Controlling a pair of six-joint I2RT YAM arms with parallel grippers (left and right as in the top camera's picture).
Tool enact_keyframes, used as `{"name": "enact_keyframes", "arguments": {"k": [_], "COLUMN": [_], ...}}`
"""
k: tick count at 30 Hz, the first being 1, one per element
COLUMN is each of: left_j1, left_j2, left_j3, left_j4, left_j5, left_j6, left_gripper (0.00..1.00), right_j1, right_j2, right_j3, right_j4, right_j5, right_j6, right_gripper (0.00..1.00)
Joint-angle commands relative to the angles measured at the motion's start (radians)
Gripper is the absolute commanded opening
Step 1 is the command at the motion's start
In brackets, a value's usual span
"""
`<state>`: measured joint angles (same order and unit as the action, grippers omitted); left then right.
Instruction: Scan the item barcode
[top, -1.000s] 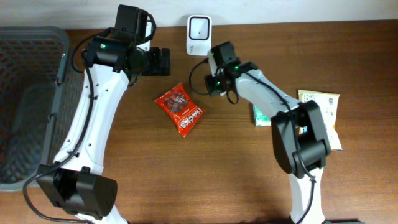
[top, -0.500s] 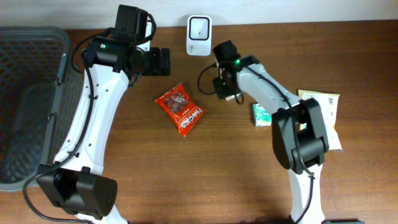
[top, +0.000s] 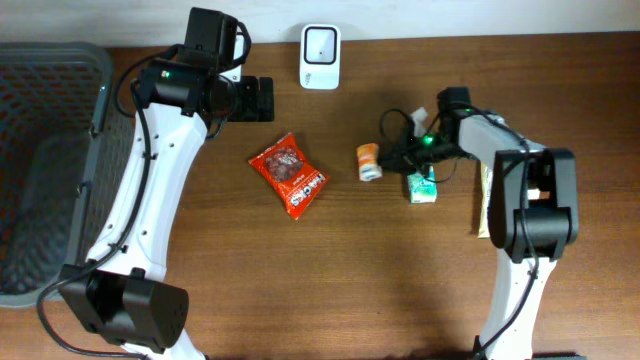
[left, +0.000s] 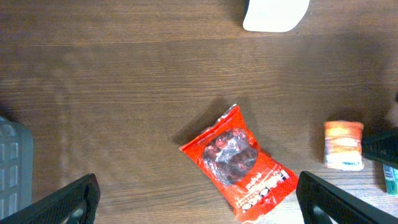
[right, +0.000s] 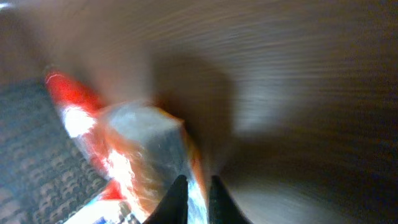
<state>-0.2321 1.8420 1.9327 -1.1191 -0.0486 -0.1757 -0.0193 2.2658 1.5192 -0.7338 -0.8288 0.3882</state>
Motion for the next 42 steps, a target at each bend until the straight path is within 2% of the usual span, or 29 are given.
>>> {"name": "enact_keyframes", "arguments": {"k": [1, 3, 5, 8, 9, 10, 11, 12, 15, 19, 23, 24, 26, 30, 31, 32, 33, 34, 36, 39, 40, 42], "left_j1": [0.006, 0.006, 0.006, 0.006, 0.006, 0.006, 0.006, 0.006, 0.006, 0.006, 0.006, 0.006, 0.006, 0.006, 0.006, 0.006, 0.006, 0.006, 0.006, 0.006, 0.006, 0.006], "left_j2": [-0.002, -0.002, -0.002, -0.002, -0.002, -0.002, -0.002, -0.002, -0.002, -0.002, -0.002, -0.002, -0.002, -0.002, -0.002, -0.002, -0.002, -0.002, -0.002, -0.002, -0.002, -0.002], "left_j3": [0.001, 0.001, 0.001, 0.001, 0.001, 0.001, 0.001, 0.001, 0.001, 0.001, 0.001, 0.001, 0.001, 0.001, 0.001, 0.001, 0.001, 0.001, 0.001, 0.001, 0.001, 0.001], "left_j4": [-0.001, -0.002, -0.001, -0.002, -0.002, -0.002, -0.002, -0.002, -0.002, -0.002, -0.002, -0.002, -0.002, -0.002, -0.002, -0.002, -0.002, -0.002, -0.002, -0.002, -0.001, -0.001], "left_j5": [0.008, 0.008, 0.008, 0.008, 0.008, 0.008, 0.008, 0.008, 0.008, 0.008, 0.008, 0.008, 0.008, 0.008, 0.008, 0.008, 0.008, 0.008, 0.008, 0.008, 0.008, 0.008], "left_j6": [0.006, 0.006, 0.006, 0.006, 0.006, 0.006, 0.006, 0.006, 0.006, 0.006, 0.006, 0.006, 0.006, 0.006, 0.006, 0.006, 0.006, 0.006, 0.006, 0.006, 0.006, 0.006], "left_gripper": [0.99, 0.99, 0.99, 0.99, 0.99, 0.99, 0.99, 0.99, 0.99, 0.99, 0.99, 0.99, 0.99, 0.99, 0.99, 0.99, 0.99, 0.99, 0.99, 0.99, 0.99, 0.99], "right_j1": [-0.090, -0.105, -0.085, 0.023, 0.047, 0.101, 0.125, 0.147, 0.163, 0.162, 0.162, 0.163, 0.162, 0.085, 0.061, 0.026, 0.024, 0.033, 0.082, 0.167, 0.178, 0.183], "right_j2": [-0.016, -0.037, -0.037, -0.032, -0.032, -0.032, -0.032, -0.032, -0.032, -0.032, -0.032, -0.032, -0.032, -0.032, -0.032, -0.032, -0.032, -0.032, -0.032, -0.032, -0.032, -0.030], "right_j3": [0.134, 0.383, 0.483, 0.470, 0.463, 0.431, 0.406, 0.357, 0.206, 0.166, 0.166, 0.166, 0.166, 0.166, 0.166, 0.166, 0.166, 0.166, 0.166, 0.166, 0.166, 0.166], "right_j4": [-0.175, -0.459, -0.575, -0.563, -0.560, -0.541, -0.518, -0.492, -0.366, -0.274, -0.190, -0.168, -0.142, -0.145, -0.166, -0.195, -0.192, -0.178, -0.104, -0.024, -0.024, -0.027], "right_j5": [0.188, 0.291, 0.287, 0.292, 0.292, 0.294, 0.328, 0.420, 0.429, 0.415, 0.352, 0.341, 0.273, -0.211, -0.206, -0.123, -0.040, 0.017, 0.140, 0.267, 0.295, 0.324], "right_j6": [-0.088, -0.199, -0.246, -0.245, -0.245, -0.245, -0.206, -0.103, -0.053, -0.040, -0.028, -0.032, -0.088, -0.391, -0.391, -0.338, -0.266, -0.188, -0.019, 0.145, 0.163, 0.171], "right_gripper": [0.19, 0.26, 0.30, 0.32, 0.39, 0.40, 0.40, 0.40, 0.39, 0.38, 0.15, 0.04, 0.04, 0.04, 0.04, 0.15, 0.40, 0.42, 0.54, 0.49, 0.48, 0.40]}}
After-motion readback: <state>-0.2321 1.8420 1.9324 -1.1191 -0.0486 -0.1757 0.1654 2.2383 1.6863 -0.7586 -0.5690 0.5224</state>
